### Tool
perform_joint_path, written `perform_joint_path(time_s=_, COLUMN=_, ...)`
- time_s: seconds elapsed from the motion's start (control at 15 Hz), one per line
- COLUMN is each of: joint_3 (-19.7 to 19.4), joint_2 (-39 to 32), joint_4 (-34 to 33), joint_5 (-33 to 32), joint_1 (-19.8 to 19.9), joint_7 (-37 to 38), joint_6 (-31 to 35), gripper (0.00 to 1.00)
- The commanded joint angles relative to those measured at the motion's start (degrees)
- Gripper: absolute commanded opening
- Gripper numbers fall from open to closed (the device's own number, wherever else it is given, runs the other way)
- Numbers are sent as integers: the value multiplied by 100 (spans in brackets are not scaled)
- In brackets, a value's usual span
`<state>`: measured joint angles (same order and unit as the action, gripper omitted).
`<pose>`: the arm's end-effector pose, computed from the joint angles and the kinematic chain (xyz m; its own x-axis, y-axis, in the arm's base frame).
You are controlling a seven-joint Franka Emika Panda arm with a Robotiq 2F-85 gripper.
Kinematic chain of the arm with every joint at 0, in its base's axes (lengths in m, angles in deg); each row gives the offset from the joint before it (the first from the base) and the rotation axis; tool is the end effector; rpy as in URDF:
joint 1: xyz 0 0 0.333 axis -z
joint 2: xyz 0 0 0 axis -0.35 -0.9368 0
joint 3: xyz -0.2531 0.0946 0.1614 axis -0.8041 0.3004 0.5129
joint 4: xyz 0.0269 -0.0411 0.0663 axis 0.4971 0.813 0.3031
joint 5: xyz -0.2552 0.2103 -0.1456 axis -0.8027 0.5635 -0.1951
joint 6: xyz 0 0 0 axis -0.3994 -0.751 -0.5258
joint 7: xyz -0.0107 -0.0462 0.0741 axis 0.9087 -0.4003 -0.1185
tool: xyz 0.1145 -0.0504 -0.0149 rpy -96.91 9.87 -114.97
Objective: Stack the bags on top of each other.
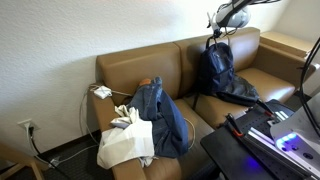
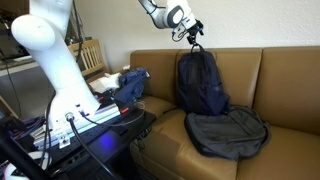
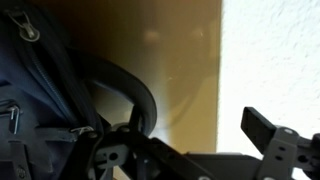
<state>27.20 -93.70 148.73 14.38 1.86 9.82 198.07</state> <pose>0.6577 -0.1977 0.2913 -0.1274 -0.9895 0.0677 -0.7864 0.0591 -0.6149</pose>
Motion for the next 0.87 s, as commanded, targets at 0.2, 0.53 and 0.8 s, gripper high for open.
perform_joint_path(time_s=0.2, joint_3=956, joint_2=857, joint_4=542, joint_5=1880, joint_1=823, joint_7=-2187, joint_6=-1646, gripper=100)
perform_joint_path(time_s=0.53, joint_3=-134, joint_2=1018, joint_4=643, joint_5=2326, joint_1=-26, joint_7=-2640, joint_6=-2857, gripper=100)
perform_joint_path(time_s=0.8, joint_3=-489, joint_2=861, joint_4=516, joint_5=2485, joint_1=-404, joint_7=-2627, joint_6=-2738, gripper=100)
